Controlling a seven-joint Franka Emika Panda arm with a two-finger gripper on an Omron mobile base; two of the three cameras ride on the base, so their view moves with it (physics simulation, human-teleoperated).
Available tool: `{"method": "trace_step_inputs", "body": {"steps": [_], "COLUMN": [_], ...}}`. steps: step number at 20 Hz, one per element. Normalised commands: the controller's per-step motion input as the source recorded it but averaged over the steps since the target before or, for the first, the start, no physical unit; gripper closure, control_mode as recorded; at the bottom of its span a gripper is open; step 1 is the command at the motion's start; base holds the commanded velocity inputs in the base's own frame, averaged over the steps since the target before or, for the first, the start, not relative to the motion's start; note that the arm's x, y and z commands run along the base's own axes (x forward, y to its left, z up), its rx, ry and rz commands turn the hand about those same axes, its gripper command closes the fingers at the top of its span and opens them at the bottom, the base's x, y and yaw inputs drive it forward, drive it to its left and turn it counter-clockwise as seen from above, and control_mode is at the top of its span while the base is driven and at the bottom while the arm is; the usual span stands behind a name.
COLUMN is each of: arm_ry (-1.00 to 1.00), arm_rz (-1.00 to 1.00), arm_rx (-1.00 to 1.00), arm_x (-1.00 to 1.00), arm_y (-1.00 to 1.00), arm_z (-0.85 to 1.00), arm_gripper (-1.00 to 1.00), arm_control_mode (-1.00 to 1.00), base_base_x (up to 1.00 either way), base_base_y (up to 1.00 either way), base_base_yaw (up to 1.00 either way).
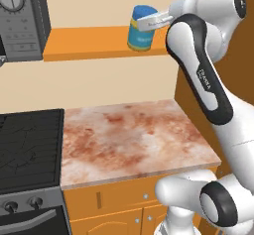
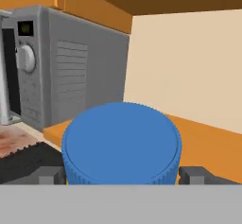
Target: Move the mayonnaise and ketchup from the cabinet to the dining counter.
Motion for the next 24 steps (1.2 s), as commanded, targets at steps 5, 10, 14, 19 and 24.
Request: {"method": "trace_step_inputs", "body": {"steps": [5, 10, 14, 19, 24], "arm_ry": [0.0, 0.0, 0.0, 0.0, 0.0], "arm_rz": [0.08, -0.01, -0.06, -0.1, -0.14], "arm_rx": [-0.01, 0.0, 0.0, 0.0, 0.0], "arm_x": [-1.0, -1.0, -1.0, -0.7, -0.26], "arm_y": [-0.01, -0.12, -0.26, -0.27, -0.25], "arm_z": [-0.12, -0.35, -0.41, -0.36, -0.29], "arm_gripper": [1.0, 1.0, 1.0, 1.0, 1.0], "arm_control_mode": [-1.0, -1.0, -1.0, -1.0, -1.0], "base_base_x": [0.0, 0.0, 0.0, 0.0, 0.0], "base_base_y": [0.0, 0.0, 0.0, 0.0, 0.0], "base_base_yaw": [0.0, 0.0, 0.0, 0.0, 0.0]}}
